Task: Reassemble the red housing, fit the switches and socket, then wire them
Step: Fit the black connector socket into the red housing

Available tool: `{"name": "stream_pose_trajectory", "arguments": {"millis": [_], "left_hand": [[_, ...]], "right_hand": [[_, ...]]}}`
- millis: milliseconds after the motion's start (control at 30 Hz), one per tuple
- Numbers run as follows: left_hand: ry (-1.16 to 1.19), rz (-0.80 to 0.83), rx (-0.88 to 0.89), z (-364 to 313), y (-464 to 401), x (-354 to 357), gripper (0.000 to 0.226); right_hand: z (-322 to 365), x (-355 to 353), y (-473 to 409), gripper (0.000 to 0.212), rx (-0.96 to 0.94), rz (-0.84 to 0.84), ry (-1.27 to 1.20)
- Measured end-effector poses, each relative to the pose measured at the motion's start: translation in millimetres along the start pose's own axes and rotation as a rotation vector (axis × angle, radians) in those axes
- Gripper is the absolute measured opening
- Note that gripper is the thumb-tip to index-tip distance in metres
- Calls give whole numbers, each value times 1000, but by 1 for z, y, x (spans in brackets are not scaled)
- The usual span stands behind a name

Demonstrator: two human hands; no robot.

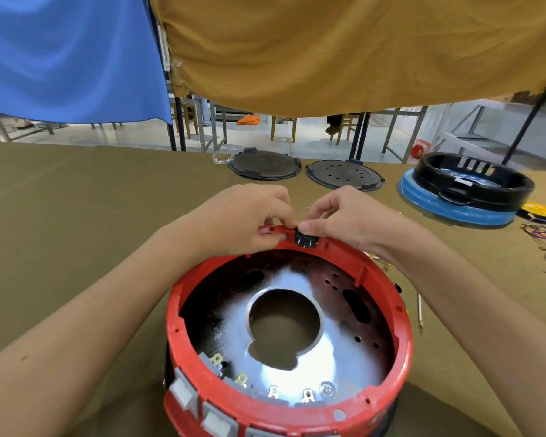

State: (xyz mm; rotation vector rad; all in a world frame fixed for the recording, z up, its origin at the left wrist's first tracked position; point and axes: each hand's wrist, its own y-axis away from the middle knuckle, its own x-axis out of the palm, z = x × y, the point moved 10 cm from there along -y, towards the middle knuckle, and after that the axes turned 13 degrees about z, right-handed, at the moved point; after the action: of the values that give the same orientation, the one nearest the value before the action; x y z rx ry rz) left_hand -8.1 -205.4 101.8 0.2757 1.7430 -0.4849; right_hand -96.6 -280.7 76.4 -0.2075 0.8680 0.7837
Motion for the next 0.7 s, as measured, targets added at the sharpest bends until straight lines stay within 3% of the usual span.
{"name": "stream_pose_trajectory", "arguments": {"millis": [100,233,333,533,700], "left_hand": [[65,-32,2,-1,2,-2,24],[60,-37,-2,2,2,-1,12],[55,-35,-2,1,3,-1,22],[51,30,3,-2,1,4,31],[93,107,-16,0,-1,9,29]], "right_hand": [[-7,3,0,18,3,44,-78],[-17,9,7,35,-20,144,-206],[-17,3,9,40,-37,206,-297],[-18,4,8,19,-9,243,-216],[-25,11,7,13,67,274,-349]]}}
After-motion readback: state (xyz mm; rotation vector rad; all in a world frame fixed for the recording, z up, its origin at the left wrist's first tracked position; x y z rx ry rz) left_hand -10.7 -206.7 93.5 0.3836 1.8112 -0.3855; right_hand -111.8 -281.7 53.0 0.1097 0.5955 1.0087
